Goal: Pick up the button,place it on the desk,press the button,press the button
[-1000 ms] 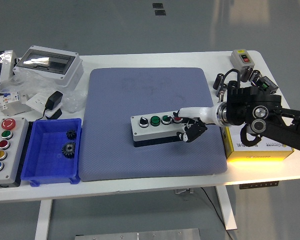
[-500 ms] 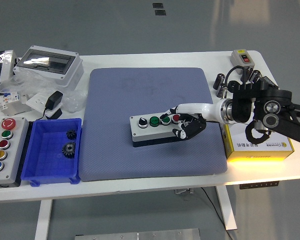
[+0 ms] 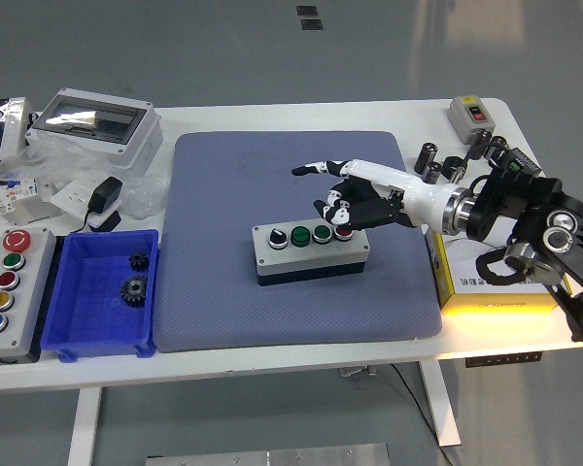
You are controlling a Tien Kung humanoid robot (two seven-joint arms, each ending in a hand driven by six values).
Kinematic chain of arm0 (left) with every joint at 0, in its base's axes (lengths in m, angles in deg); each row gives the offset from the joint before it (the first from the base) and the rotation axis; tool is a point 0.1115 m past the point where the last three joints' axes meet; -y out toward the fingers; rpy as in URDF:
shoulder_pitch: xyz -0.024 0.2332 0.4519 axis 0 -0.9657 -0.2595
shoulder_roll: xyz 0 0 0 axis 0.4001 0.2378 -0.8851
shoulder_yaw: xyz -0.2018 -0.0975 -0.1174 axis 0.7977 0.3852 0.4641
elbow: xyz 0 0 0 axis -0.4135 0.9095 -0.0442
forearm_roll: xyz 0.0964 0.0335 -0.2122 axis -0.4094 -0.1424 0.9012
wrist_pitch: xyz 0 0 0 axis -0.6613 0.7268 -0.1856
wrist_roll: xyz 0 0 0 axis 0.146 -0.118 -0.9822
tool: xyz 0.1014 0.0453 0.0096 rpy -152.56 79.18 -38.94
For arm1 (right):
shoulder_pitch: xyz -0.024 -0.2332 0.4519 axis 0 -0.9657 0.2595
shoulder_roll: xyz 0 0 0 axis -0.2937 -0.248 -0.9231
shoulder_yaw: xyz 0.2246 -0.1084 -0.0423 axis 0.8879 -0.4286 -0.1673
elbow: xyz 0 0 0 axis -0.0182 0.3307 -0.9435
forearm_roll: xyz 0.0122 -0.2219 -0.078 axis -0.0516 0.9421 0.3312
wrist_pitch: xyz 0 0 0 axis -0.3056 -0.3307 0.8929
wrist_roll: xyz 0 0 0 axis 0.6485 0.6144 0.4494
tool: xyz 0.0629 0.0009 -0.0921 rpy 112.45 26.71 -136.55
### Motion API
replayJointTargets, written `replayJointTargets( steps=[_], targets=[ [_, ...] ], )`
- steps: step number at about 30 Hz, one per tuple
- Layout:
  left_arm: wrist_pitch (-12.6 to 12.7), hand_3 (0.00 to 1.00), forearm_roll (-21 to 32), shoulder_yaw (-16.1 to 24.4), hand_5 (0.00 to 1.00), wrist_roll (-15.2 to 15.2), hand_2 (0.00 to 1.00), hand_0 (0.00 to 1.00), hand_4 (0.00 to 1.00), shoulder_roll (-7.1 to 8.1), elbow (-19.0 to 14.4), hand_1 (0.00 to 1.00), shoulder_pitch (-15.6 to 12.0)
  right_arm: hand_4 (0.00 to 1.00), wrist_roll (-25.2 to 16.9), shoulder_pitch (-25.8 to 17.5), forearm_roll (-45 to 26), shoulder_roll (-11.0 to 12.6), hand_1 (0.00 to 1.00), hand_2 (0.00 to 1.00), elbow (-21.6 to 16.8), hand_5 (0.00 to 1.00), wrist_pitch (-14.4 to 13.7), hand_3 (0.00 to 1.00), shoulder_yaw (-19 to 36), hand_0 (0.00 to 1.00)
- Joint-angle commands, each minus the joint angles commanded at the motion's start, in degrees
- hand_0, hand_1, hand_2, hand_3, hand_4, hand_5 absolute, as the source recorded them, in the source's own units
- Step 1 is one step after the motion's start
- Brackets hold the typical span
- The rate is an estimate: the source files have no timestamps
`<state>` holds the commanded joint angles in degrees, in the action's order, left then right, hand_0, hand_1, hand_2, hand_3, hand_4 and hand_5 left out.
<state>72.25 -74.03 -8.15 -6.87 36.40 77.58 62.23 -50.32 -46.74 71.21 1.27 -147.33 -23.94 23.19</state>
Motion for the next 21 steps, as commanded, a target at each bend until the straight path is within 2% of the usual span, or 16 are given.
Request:
replayJointTargets(
  steps=[3, 5, 6, 8, 11, 12, 13, 17, 18, 21],
  targets=[
    [0.05, 0.692, -0.02, 0.04, 0.246, 0.07, 0.62, 0.657, 0.829, -0.21, 0.0, 0.63, -0.04, 0.311, -4.4, -5.56, -6.72, -3.35, 0.081, 0.219, 3.34, 0.002, -0.78, 0.919, 6.72, 0.005],
    [0.08, 0.692, -0.02, 0.02, 0.246, 0.07, 0.62, 0.657, 0.829, -0.31, 0.0, 0.63, 0.01, 0.311, -7.5, -8.93, -11.19, -4.86, 0.081, 0.219, 5.72, 0.002, -3.22, 0.919, 11.19, 0.005],
    [0.1, 0.691, -0.01, 0.02, 0.247, 0.04, 0.62, 0.657, 0.828, -0.36, 0.0, 0.63, 0.02, 0.333, -8.93, -10.31, -13.25, -5.3, 0.081, 0.243, 6.67, 0.087, -4.48, 0.879, 13.25, 0.002],
    [-0.04, 0.691, -0.03, -0.21, 0.247, 0.05, 0.62, 0.657, 0.828, -0.48, 0.0, 0.63, 0.04, 0.333, -12.02, -13.04, -17.72, -6.1, 0.081, 0.243, 8.04, 0.087, -7.38, 0.879, 17.71, 0.002],
    [-0.19, 0.691, 0.15, -0.61, 0.247, 0.04, 0.62, 0.657, 0.828, -0.77, 0.0, 0.63, 0.03, 0.333, -16.24, -16.8, -23.96, -7.18, 0.081, 0.243, 8.14, 0.087, -11.57, 0.879, 23.83, 0.002],
    [-0.2, 0.692, 0.17, -0.64, 0.248, 0.06, 0.62, 0.657, 0.828, -0.83, 0.0, 0.628, 0.02, 0.421, -17.27, -17.6, -25.42, -7.39, 0.078, 0.238, 7.93, 0.12, -12.62, 0.807, 25.42, 0.002],
    [-0.18, 0.692, 0.12, -0.56, 0.248, 0.09, 0.62, 0.657, 0.828, -0.87, 0.0, 0.628, 0.03, 0.421, -18.48, -18.3, -26.95, -7.59, 0.078, 0.238, 7.66, 0.12, -13.91, 0.807, 27.21, 0.002],
    [-0.06, 0.692, -0.04, -0.22, 0.248, 0.1, 0.62, 0.657, 0.828, -0.81, 0.0, 0.628, 0.15, 0.421, -20.55, -19.06, -30.65, -7.91, 0.078, 0.238, 7.65, 0.12, -14.92, 0.807, 32.34, 0.002],
    [-0.05, 0.691, -0.07, -0.17, 0.249, 0.09, 0.62, 0.657, 0.829, -0.79, 0.0, 0.629, 0.18, 0.475, -20.83, -19.1, -31.09, -7.95, 0.081, 0.238, 7.73, 0.131, -14.87, 0.74, 33.33, 0.002],
    [-0.04, 0.691, -0.09, -0.08, 0.249, 0.01, 0.62, 0.657, 0.829, -0.78, 0.0, 0.629, 0.25, 0.475, -21.52, -19.21, -32.19, -8.06, 0.081, 0.238, 8.05, 0.131, -14.49, 0.74, 35.33, 0.002]
  ],
)
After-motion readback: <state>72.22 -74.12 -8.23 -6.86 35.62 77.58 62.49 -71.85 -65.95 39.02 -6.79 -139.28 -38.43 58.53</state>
